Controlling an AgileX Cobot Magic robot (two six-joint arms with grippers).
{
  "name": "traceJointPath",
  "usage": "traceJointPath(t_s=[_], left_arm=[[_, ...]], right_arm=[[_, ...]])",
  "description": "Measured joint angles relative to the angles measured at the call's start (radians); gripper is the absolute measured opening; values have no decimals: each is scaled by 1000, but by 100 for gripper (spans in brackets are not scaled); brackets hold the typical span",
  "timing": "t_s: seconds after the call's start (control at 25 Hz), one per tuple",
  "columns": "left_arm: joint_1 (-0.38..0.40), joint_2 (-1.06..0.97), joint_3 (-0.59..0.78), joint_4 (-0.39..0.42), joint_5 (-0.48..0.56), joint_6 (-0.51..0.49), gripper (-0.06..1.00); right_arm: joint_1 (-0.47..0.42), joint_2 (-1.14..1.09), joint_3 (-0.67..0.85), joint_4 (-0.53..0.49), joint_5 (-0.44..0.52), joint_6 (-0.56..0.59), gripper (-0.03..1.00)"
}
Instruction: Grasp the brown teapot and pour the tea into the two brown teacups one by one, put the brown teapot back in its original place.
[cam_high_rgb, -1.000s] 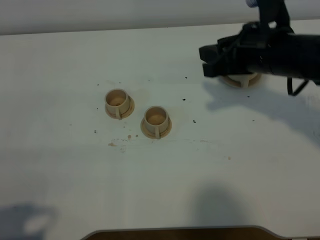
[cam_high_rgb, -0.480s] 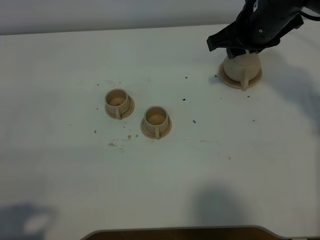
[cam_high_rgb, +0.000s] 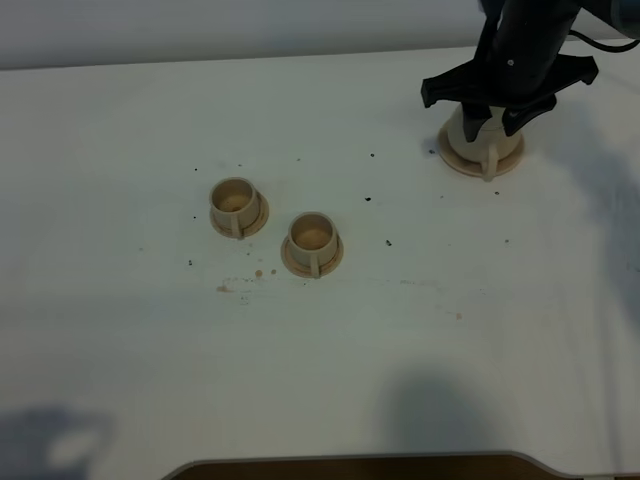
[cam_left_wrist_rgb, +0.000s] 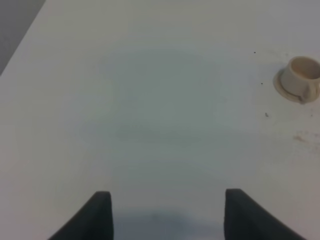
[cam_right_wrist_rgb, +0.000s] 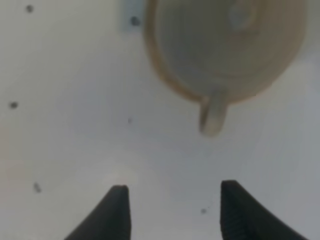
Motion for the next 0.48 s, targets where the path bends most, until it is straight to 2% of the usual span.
traceJointPath(t_s=[0.24, 0.48], left_arm=[[0, 0, 0, 0, 0, 0, 50], [0, 0, 0, 0, 0, 0, 50]], right_arm=[[-45, 119, -153, 42, 33, -1, 43], [-55, 162, -176, 79, 37, -4, 43]])
